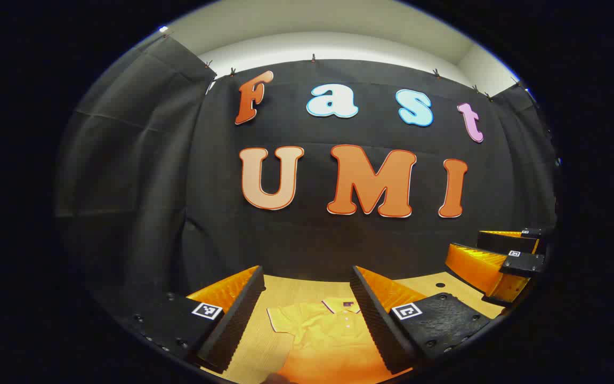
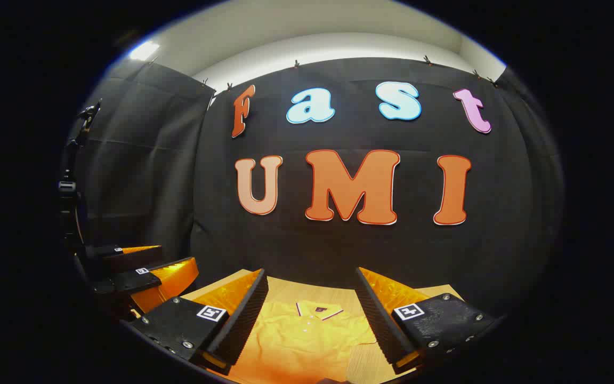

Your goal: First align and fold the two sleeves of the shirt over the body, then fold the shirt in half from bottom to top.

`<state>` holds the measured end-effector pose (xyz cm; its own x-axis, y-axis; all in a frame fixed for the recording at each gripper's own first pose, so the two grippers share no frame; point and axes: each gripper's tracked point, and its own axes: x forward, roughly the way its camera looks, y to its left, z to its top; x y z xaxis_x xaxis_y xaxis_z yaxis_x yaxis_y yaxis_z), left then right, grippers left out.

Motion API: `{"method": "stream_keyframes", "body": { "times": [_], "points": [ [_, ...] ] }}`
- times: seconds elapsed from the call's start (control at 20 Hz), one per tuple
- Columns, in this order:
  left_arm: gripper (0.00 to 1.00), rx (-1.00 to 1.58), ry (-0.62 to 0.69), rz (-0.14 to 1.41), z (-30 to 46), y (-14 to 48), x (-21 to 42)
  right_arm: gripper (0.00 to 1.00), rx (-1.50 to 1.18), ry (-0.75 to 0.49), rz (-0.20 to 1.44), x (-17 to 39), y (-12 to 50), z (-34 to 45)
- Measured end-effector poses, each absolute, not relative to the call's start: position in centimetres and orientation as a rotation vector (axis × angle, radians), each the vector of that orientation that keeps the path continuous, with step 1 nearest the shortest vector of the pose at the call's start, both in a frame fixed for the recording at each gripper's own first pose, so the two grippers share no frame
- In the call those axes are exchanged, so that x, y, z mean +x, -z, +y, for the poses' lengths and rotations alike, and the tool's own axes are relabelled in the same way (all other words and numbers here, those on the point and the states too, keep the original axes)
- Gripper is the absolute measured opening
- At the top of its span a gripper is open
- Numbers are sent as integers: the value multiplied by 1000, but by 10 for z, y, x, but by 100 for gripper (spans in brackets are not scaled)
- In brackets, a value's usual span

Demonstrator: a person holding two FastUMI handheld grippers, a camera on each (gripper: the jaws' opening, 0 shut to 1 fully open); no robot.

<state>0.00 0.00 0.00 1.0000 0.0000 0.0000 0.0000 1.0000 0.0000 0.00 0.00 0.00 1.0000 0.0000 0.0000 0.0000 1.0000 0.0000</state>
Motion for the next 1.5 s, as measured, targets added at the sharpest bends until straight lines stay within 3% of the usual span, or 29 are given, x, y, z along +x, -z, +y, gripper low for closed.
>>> {"method": "stream_keyframes", "body": {
  "times": [0.8, 1.5],
  "points": [
    [98, 19, 40, 26, -27, 16, -1, 99, 32, 122, 89, -19, 32, -54],
    [98, 118, 147, -50, -18, 3, -2, 99, -28, 273, 218, 12, 76, -90]
  ]
}}
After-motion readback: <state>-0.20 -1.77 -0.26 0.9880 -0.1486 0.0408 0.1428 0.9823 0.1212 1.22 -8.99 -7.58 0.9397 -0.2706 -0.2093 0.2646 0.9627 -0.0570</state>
